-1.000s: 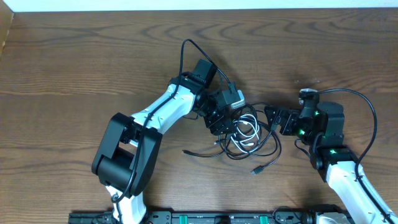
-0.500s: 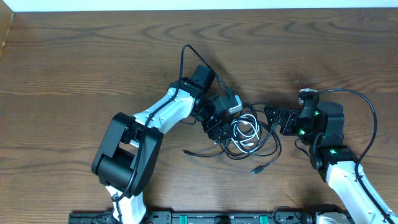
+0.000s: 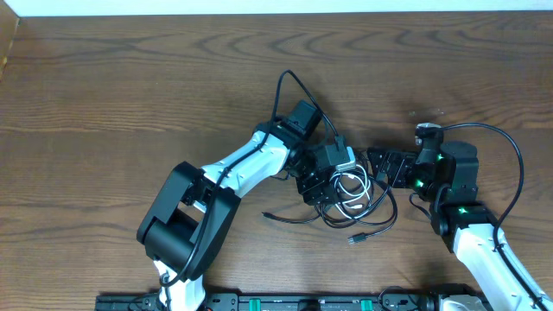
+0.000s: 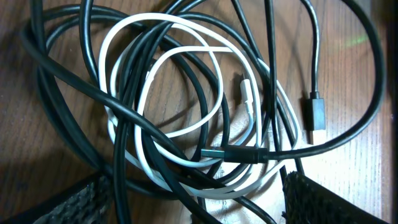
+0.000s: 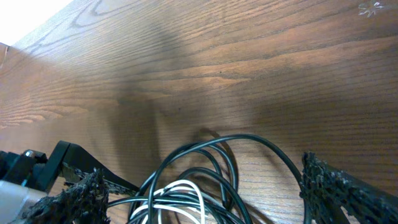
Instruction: Untangle cables
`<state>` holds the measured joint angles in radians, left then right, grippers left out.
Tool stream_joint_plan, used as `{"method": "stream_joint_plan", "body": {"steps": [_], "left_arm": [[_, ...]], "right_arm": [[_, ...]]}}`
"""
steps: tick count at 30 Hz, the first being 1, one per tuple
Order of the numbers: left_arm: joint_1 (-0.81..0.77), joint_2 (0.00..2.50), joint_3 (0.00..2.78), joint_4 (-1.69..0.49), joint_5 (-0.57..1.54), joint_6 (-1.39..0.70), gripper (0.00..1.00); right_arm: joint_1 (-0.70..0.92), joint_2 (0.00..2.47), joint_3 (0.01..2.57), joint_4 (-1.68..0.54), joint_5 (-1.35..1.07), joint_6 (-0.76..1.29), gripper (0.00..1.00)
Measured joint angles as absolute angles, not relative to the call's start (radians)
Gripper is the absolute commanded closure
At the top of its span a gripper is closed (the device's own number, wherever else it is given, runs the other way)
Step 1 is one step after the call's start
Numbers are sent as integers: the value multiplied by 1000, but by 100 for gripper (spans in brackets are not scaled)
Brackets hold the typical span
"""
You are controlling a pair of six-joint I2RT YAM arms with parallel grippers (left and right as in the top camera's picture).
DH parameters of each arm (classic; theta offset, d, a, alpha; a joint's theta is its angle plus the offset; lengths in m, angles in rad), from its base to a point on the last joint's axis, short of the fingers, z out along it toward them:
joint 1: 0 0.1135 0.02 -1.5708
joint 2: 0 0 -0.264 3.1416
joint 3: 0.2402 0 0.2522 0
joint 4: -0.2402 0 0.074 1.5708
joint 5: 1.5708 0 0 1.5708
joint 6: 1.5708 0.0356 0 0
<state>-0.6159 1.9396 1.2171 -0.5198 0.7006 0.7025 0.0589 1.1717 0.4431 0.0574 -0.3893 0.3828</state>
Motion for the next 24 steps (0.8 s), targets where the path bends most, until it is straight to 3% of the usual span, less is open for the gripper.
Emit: {"method": "stream_joint_plan", "body": {"steps": [10, 17, 18, 20, 22, 23, 24], "left_arm": [[-617, 1942, 1217, -513, 681, 702, 13], [-616, 2004, 1217, -474, 685, 672, 23], [-616, 2004, 1217, -473, 685, 669, 27], [-616, 2004, 1217, -474, 684, 660, 45], [-616, 2004, 1217, -475, 681, 651, 70], [-616, 2004, 1217, -475, 682, 648, 88], [-616, 2004, 1217, -474, 681, 646, 92]], "right_arm": [[59, 1171, 443, 57, -390, 383, 3], [59, 1171, 443, 57, -391, 383, 3], [59, 1172, 443, 57, -392, 383, 3], [59, 1171, 443, 57, -392, 383, 3], [59, 1172, 443, 56, -392, 383, 3], [59, 1172, 443, 57, -392, 383, 3], [59, 1172, 443, 56, -392, 383, 3]]}}
